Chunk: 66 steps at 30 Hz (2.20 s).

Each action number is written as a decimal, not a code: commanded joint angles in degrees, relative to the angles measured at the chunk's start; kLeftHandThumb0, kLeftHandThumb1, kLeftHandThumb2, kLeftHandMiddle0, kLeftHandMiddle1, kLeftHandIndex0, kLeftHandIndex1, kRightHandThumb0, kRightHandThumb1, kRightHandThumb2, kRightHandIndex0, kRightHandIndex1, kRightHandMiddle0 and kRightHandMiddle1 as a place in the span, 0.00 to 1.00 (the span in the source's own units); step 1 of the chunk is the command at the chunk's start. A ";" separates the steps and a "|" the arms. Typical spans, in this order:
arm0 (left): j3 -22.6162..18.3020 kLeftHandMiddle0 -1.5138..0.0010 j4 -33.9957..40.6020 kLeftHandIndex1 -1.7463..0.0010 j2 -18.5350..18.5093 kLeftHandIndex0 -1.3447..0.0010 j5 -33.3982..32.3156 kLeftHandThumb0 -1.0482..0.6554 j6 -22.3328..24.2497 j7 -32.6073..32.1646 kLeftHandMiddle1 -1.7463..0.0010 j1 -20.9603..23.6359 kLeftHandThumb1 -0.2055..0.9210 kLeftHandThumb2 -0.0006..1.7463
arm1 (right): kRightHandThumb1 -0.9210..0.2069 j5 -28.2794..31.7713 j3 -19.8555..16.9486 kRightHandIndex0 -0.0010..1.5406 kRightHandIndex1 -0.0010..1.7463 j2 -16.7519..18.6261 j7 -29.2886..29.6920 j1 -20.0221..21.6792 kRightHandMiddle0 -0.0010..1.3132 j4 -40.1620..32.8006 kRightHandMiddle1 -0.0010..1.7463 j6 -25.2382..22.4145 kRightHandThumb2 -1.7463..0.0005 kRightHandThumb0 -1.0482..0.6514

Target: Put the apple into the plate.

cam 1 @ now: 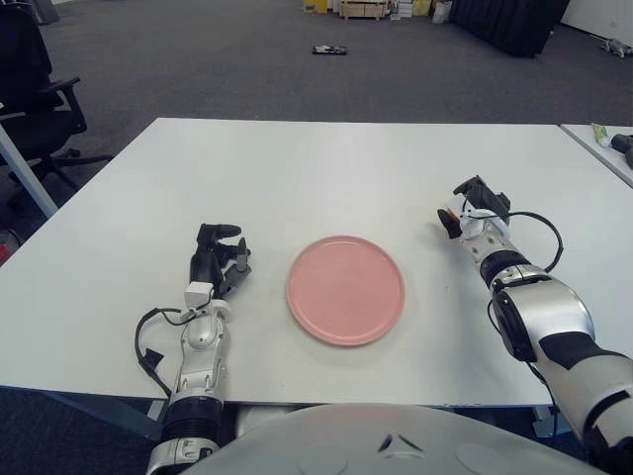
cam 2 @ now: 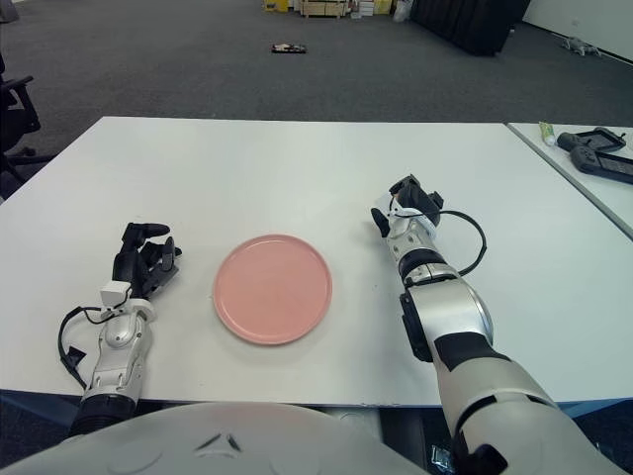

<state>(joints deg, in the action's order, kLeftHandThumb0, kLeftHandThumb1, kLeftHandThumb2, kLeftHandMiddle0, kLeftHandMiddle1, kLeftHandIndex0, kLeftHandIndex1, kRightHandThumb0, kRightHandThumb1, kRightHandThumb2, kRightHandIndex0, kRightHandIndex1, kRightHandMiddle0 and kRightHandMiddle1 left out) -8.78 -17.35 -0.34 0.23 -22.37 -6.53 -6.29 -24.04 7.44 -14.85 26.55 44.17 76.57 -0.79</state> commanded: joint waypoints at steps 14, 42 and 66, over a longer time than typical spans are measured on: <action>-0.07 0.65 -0.38 0.00 -0.06 0.77 0.05 0.40 0.69 -0.27 0.07 -0.32 0.83 0.46 | 0.77 3.50 -2.86 0.57 0.91 1.88 4.44 1.35 0.44 -1.90 1.00 5.24 0.10 0.62; 0.12 0.60 -2.18 0.00 -0.04 0.76 -0.18 0.39 -0.12 0.23 0.10 0.91 0.82 0.47 | 0.77 4.74 -2.50 0.55 0.94 2.88 3.12 -10.87 0.44 -36.35 1.00 18.47 0.08 0.62; 0.39 0.62 -2.71 0.00 0.10 0.77 0.05 0.40 -0.89 0.17 0.10 1.15 0.82 0.46 | 0.78 3.96 -1.41 0.55 0.96 4.00 -9.33 -23.11 0.44 -64.45 1.00 19.53 0.08 0.62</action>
<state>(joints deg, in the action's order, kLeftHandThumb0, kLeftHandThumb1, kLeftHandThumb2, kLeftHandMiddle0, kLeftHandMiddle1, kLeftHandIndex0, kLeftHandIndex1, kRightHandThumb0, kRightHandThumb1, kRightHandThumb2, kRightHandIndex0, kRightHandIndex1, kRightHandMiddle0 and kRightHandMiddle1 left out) -8.67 -18.78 -0.25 0.28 -23.63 -6.54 -5.21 -19.78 6.70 -10.45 17.69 21.36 13.68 18.33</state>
